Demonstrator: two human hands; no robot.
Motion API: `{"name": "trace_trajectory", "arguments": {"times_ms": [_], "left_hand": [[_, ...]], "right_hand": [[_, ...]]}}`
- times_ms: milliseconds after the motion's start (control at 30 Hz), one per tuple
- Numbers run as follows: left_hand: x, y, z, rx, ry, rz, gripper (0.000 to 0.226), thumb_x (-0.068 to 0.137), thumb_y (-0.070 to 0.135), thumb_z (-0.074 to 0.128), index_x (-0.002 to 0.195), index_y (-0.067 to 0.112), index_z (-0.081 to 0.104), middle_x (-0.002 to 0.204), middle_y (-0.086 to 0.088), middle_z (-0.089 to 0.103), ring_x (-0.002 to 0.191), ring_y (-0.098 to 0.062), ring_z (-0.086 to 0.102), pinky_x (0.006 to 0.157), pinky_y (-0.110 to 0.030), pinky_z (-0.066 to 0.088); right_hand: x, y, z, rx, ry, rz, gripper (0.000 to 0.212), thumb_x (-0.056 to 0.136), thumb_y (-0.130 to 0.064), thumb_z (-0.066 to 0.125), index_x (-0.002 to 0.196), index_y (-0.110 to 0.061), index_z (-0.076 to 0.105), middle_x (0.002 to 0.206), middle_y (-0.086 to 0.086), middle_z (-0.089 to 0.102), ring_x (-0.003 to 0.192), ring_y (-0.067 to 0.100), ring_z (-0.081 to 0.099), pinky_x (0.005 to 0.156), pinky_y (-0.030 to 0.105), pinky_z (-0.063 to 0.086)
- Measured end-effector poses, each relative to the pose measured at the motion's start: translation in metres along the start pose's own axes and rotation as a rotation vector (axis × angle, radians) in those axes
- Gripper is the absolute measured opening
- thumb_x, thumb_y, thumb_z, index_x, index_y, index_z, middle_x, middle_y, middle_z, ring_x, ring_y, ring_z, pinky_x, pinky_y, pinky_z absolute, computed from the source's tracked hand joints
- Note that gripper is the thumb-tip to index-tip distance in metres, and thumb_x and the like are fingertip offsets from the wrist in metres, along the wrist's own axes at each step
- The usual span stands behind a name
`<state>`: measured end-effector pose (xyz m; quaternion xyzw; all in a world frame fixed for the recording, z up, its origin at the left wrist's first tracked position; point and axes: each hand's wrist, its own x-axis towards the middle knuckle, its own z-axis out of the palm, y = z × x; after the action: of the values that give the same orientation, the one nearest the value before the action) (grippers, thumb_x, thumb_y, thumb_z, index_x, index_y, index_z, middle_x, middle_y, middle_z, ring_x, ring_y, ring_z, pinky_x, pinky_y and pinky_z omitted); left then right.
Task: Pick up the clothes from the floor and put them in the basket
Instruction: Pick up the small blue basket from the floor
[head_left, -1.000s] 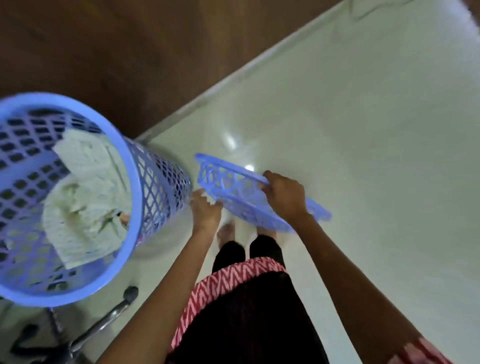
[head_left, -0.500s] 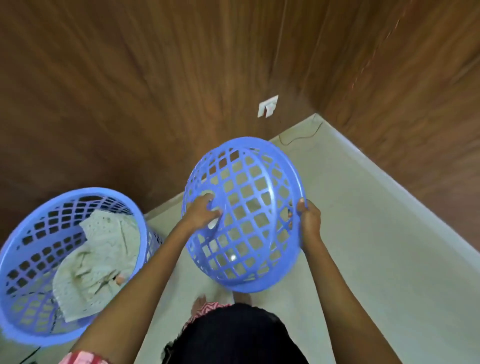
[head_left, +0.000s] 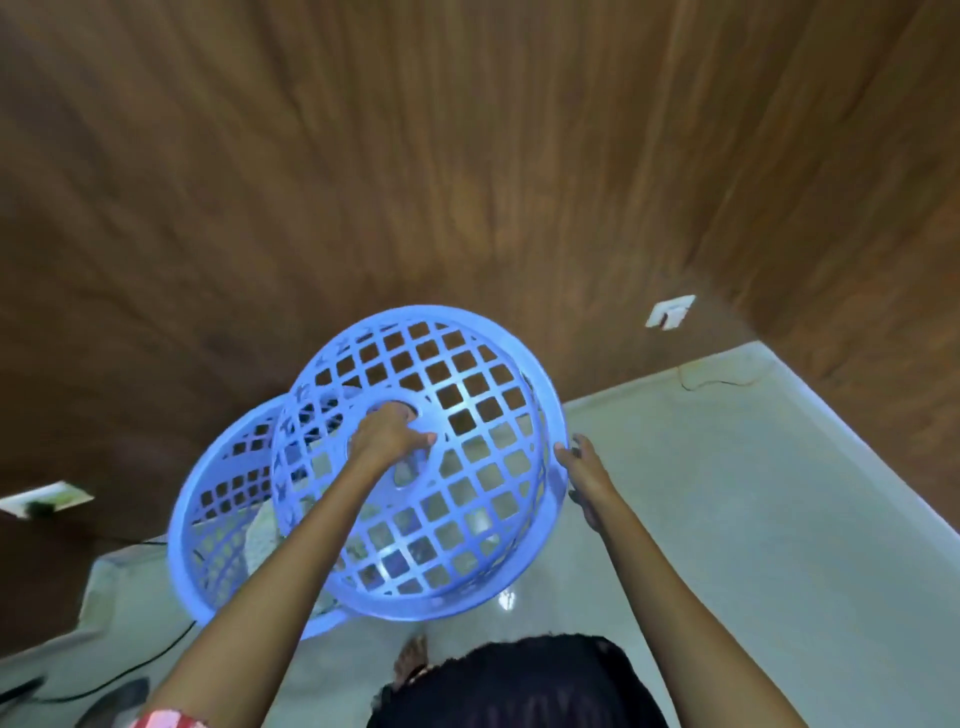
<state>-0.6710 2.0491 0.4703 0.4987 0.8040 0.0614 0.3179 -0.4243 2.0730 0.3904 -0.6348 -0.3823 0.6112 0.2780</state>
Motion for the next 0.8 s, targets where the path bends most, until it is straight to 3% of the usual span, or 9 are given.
{"name": "trace_trajectory", "arguments": {"times_ms": [233,300,400,500,600,800], "left_hand": [[0.024,-0.144,-0.027,-0.098,0.021,-0.266,0.071,0.09,0.045,0.054,0.145,0.006,0.034,0.151,-0.013,0.038,0.133,-0.032,0.044,0.109,-0.044,0.037],[0.036,-0.178,-0.033,-0.097,0.003,-0.331,0.067,0.092,0.044,0.05,0.143,0.003,0.035,0.149,-0.016,0.04,0.13,-0.033,0.046,0.107,-0.043,0.038],[0.051,-0.209,-0.039,-0.143,-0.022,-0.377,0.053,0.093,0.031,0.05,0.131,-0.006,0.046,0.136,-0.026,0.05,0.119,-0.037,0.054,0.101,-0.045,0.042],[0.066,-0.23,-0.038,-0.266,-0.098,-0.397,0.056,0.092,0.023,0.052,0.136,-0.009,0.039,0.141,-0.029,0.042,0.124,-0.039,0.049,0.105,-0.047,0.038],[0.078,-0.24,-0.034,-0.36,-0.124,-0.372,0.06,0.09,0.016,0.054,0.138,-0.012,0.03,0.144,-0.034,0.032,0.128,-0.046,0.041,0.107,-0.052,0.033],[0.089,-0.238,-0.035,-0.475,-0.143,-0.287,0.068,0.092,0.021,0.056,0.15,0.011,0.022,0.158,-0.009,0.021,0.141,-0.03,0.032,0.11,-0.045,0.036]], "right_hand": [[-0.003,-0.008,0.116,-0.12,-0.125,0.097,0.041,0.094,-0.017,0.048,0.134,-0.012,0.045,0.133,0.006,0.048,0.12,0.024,0.048,0.084,0.033,0.037],[-0.002,-0.01,0.14,-0.156,-0.137,0.104,0.038,0.093,-0.015,0.048,0.13,-0.013,0.049,0.131,0.006,0.05,0.121,0.025,0.049,0.083,0.033,0.038],[-0.005,-0.011,0.166,-0.178,-0.144,0.11,0.033,0.091,-0.015,0.049,0.124,-0.016,0.053,0.117,0.005,0.053,0.105,0.021,0.051,0.081,0.033,0.041],[-0.009,-0.008,0.188,-0.186,-0.144,0.125,0.027,0.09,-0.013,0.049,0.116,-0.016,0.055,0.098,0.001,0.054,0.095,0.019,0.051,0.08,0.034,0.043],[-0.013,-0.004,0.2,-0.196,-0.133,0.132,0.021,0.091,-0.013,0.05,0.11,-0.017,0.056,0.099,0.001,0.055,0.093,0.019,0.053,0.079,0.034,0.044],[-0.019,0.001,0.207,-0.23,-0.12,0.137,0.02,0.09,-0.014,0.051,0.109,-0.016,0.057,0.103,0.003,0.057,0.088,0.019,0.056,0.077,0.034,0.047]]}}
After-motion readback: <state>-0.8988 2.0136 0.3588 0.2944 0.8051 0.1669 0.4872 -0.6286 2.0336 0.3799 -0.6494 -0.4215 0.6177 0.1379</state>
